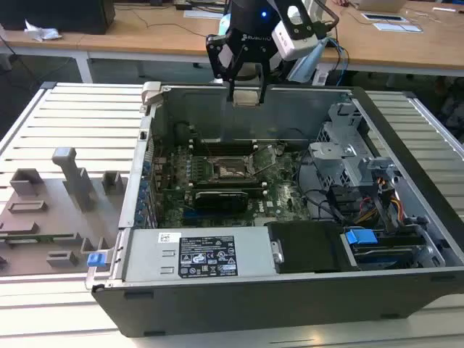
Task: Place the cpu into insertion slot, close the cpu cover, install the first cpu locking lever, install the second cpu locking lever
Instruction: 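Place the cpu into insertion slot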
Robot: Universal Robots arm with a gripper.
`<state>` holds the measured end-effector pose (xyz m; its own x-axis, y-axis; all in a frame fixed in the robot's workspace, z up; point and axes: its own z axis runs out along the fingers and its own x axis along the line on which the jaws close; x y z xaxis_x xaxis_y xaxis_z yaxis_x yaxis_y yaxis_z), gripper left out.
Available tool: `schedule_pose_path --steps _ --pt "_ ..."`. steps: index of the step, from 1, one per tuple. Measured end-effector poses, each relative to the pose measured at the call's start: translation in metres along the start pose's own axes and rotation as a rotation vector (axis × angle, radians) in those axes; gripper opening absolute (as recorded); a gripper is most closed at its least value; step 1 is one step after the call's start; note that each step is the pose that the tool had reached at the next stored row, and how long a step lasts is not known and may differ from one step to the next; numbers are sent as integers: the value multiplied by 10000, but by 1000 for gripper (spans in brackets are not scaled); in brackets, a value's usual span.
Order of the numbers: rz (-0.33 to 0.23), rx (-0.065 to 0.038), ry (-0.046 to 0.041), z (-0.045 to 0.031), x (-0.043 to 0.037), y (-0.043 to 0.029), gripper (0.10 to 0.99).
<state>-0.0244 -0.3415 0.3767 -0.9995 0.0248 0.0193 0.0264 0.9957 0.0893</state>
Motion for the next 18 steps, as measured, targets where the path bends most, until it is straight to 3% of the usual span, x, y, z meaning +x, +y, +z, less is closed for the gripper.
schedule_pose_path --steps 11,18 --pt "0 35 0 179 -4 -16 541" --pt "0 43 -1 255 -5 -23 541"
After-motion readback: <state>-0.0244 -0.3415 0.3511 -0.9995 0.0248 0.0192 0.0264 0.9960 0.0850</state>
